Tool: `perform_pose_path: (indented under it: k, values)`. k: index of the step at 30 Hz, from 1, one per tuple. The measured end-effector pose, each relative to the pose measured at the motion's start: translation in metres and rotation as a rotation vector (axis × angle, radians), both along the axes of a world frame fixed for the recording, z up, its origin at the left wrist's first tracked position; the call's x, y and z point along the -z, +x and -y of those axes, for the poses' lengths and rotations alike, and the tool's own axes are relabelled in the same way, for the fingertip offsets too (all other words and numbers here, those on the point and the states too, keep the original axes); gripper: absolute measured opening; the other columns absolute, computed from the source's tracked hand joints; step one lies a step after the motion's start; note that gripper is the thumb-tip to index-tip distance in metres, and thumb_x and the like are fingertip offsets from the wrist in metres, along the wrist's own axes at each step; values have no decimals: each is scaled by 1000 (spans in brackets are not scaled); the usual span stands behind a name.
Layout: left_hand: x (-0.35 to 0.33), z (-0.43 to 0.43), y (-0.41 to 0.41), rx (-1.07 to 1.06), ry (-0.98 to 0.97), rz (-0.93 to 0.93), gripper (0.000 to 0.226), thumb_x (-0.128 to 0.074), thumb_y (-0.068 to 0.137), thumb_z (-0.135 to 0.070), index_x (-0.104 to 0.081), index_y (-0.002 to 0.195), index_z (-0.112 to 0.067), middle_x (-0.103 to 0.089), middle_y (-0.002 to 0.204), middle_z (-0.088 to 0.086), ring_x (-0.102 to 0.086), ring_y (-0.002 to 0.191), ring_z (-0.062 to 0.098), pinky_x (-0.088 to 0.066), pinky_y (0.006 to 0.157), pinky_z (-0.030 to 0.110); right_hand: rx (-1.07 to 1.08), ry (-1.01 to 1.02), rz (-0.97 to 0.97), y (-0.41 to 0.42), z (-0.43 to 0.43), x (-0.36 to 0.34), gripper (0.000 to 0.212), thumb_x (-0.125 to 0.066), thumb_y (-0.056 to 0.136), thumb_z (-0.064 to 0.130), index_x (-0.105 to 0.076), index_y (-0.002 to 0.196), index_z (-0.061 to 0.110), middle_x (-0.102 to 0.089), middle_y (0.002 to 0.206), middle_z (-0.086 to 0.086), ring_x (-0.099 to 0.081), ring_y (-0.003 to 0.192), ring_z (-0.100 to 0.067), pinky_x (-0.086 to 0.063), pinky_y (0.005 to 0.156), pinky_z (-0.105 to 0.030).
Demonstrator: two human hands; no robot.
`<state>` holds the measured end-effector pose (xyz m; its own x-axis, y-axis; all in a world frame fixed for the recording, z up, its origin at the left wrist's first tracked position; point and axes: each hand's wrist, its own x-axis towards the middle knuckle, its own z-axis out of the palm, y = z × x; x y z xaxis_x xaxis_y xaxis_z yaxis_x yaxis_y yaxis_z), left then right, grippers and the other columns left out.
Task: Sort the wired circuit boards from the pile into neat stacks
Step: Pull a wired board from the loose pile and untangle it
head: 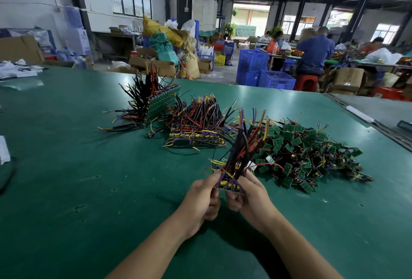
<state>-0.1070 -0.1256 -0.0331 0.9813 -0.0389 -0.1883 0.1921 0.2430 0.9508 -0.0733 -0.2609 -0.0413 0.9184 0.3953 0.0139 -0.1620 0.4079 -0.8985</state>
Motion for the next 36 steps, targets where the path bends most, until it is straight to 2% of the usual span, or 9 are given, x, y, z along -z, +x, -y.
perform_pose_path:
  k: [5,13,22,24,28,31,33,34,36]
  values:
    - [4,-1,2,62,-13,99,51,-39,99,-41,-38,52,-20,-17,48,-4,-14,36,9,-15,43,14,-64,58,-28,-1,1,-1,24,-50,83,19,-58,102,6,-45,54,-10,-33,42,-14,-29,44,-21]
    - [8,-5,-2,116,-68,194,44,-40,84,-56,-41,53,-25,-14,53,-4,-14,40,9,-20,42,15,-187,115,-11,0,2,1,25,-48,90,17,-73,94,13,-53,58,-6,-36,43,-10,-36,43,-21]
    - [3,-8,-7,157,-118,182,42,-39,85,-55,-36,62,-19,-10,59,-1,-9,47,12,-14,46,21,-217,115,-45,2,5,5,24,-50,91,14,-67,103,4,-53,64,-9,-38,46,-10,-38,48,-21]
    - [3,-7,-5,155,-173,163,42,-41,83,-56,-39,60,-21,-11,56,-4,-9,43,11,-17,43,18,-220,118,-43,0,4,1,20,-52,91,14,-59,100,-1,-54,60,-6,-37,45,-9,-33,49,-20]
    - [6,-6,-1,149,-206,149,45,-43,81,-61,-47,54,-25,-16,50,-9,-13,39,8,-21,41,14,-147,126,-67,-3,1,-3,15,-54,82,14,-51,93,4,-49,58,-9,-32,43,-11,-17,54,-27]
    - [9,-6,0,89,-173,127,47,-47,79,-64,-43,56,-23,-19,50,-7,-15,39,9,-21,41,15,-97,154,-90,-3,-1,-5,24,-51,82,14,-59,104,8,-53,62,-11,-45,45,-13,-26,47,-23]
    - [10,-5,1,37,-166,112,47,-48,79,-63,-41,55,-24,-21,50,-5,-17,39,9,-20,41,15,-71,72,-47,-3,-1,-5,24,-46,89,9,-68,87,16,-56,59,-10,-48,46,-15,-35,44,-23]
    - [9,-5,2,10,-179,100,48,-47,81,-61,-42,51,-24,-20,50,-5,-17,38,9,-19,41,14,-52,9,-22,-2,-1,-3,38,-39,95,5,-69,76,20,-56,58,-9,-48,46,-16,-37,44,-24]
    - [8,-1,3,-36,-202,63,52,-44,87,-57,-40,48,-23,-19,49,-6,-15,36,8,-17,40,13,1,-86,6,-3,-2,-2,47,-30,101,2,-65,73,18,-54,56,-8,-46,48,-17,-39,46,-25]
